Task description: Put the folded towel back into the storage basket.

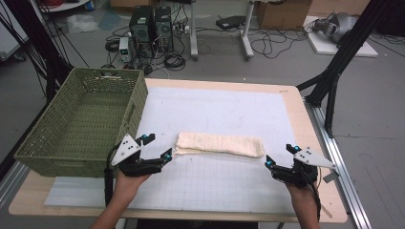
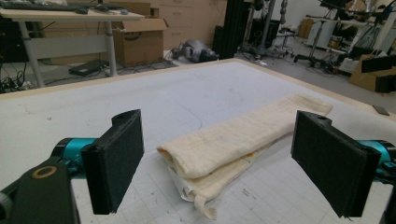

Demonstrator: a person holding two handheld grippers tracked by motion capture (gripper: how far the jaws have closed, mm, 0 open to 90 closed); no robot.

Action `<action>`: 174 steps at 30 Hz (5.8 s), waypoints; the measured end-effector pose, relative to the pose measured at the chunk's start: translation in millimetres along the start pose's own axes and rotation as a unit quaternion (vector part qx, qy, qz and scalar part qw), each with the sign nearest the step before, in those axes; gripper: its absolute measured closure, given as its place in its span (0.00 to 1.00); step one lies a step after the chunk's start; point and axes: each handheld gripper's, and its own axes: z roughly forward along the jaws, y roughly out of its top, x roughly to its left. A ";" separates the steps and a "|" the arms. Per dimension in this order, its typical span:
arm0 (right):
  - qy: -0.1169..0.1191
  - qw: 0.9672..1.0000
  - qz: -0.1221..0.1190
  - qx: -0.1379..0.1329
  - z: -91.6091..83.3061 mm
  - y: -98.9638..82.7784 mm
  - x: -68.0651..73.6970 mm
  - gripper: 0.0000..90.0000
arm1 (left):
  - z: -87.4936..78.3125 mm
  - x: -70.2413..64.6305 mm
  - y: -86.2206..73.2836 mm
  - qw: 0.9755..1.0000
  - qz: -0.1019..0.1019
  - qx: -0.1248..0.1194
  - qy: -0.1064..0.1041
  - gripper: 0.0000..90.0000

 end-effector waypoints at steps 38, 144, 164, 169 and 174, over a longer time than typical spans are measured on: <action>-0.009 1.000 -0.018 0.006 -0.8 -0.1 0.9 0.16 | 83.2 20.4 13.2 0.987 -0.044 0.149 0.028 0.24; 0.043 0.988 0.019 0.148 101.2 -2.1 14.4 0.48 | 57.5 8.8 -18.1 0.989 0.025 0.144 -0.031 0.90; 0.091 0.982 0.045 0.160 100.8 -0.3 14.4 0.89 | 48.9 4.3 -22.9 0.988 0.045 0.142 -0.036 0.90; 0.096 0.986 0.025 0.136 94.3 3.3 13.7 0.90 | 45.0 3.3 -20.5 0.989 0.048 0.134 -0.036 0.90; 0.108 0.989 0.007 0.097 83.9 7.2 7.8 0.90 | 41.9 1.5 -17.8 0.991 0.049 0.117 -0.041 0.90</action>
